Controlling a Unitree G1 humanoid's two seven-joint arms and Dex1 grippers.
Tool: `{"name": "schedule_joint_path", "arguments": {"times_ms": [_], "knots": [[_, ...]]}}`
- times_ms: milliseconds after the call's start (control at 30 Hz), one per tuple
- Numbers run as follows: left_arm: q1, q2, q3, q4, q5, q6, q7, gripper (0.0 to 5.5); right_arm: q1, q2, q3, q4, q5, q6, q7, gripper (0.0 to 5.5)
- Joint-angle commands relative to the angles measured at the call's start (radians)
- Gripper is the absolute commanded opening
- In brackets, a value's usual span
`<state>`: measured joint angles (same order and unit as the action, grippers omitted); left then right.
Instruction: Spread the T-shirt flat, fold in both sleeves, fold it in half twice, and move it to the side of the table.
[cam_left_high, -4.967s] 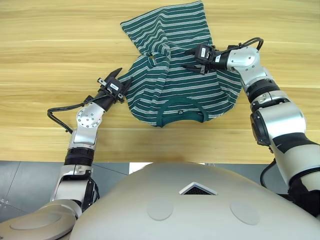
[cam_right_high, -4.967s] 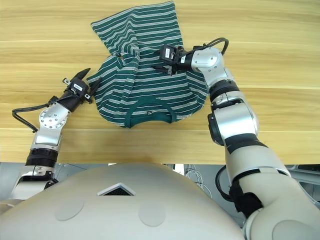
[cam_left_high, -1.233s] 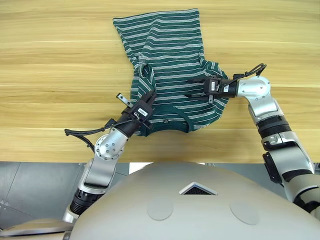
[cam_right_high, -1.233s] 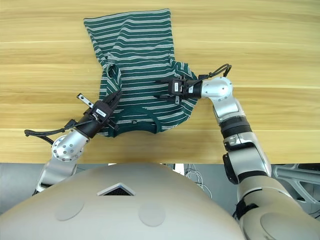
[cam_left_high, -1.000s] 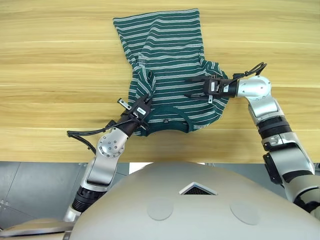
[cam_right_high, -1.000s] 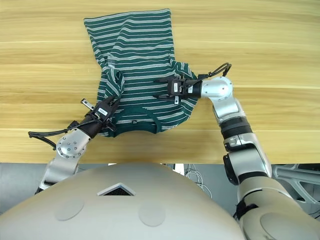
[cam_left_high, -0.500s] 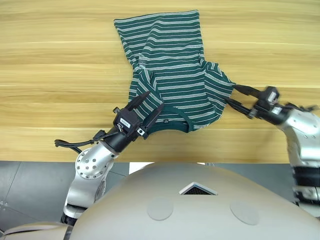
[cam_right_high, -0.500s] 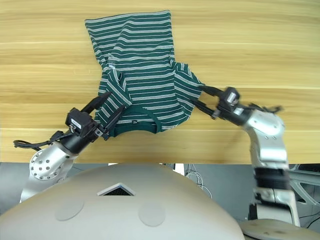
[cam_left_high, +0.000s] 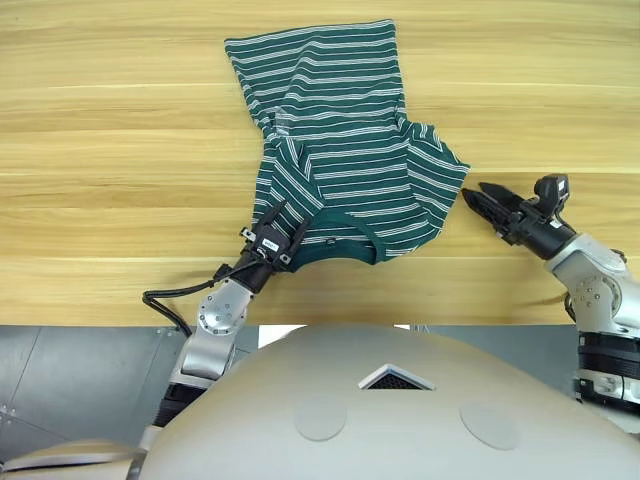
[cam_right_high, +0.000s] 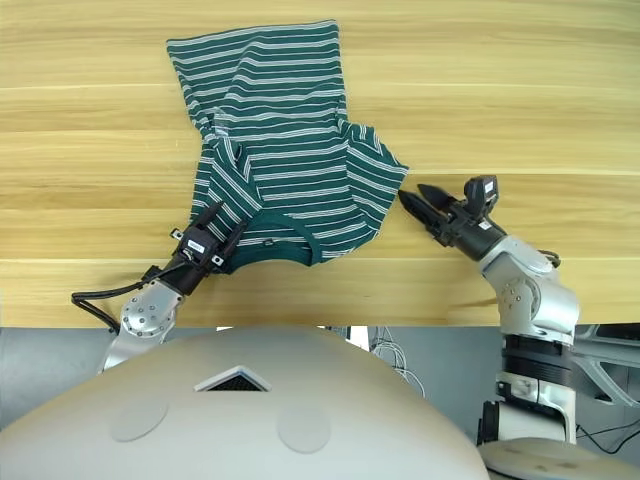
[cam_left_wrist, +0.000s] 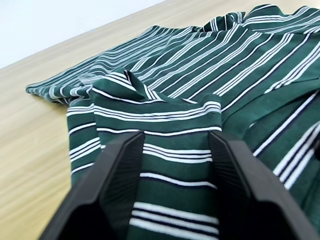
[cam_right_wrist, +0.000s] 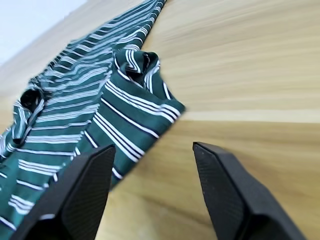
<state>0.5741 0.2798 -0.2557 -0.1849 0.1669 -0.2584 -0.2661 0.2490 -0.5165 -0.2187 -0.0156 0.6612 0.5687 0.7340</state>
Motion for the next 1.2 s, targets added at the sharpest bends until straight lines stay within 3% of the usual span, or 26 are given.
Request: {"name": "schedule_joint_path", "arguments": {"times_ms": [33, 433, 967, 1200], "knots": [[0.042, 0.015, 0.010, 0.005, 0.027, 0.027, 0.022, 2.26, -0.031, 0.036, 0.026, 0.026, -0.012, 0.103, -0.081, 2.91], [0.080, 0.005, -0.011, -0.044, 0.027, 0.054, 0.031, 2.26, -0.033, 0.080, 0.067, -0.059, -0.001, 0.192, -0.154, 2.91], [0.089, 0.007, -0.025, -0.067, 0.033, 0.075, 0.040, 2.26, -0.040, 0.096, 0.068, -0.139, -0.050, 0.117, -0.186, 0.10], [0.089, 0.004, -0.017, -0.067, 0.034, 0.082, 0.045, 2.26, 0.020, 0.036, 0.091, -0.289, -0.158, -0.124, -0.053, 0.03]]}}
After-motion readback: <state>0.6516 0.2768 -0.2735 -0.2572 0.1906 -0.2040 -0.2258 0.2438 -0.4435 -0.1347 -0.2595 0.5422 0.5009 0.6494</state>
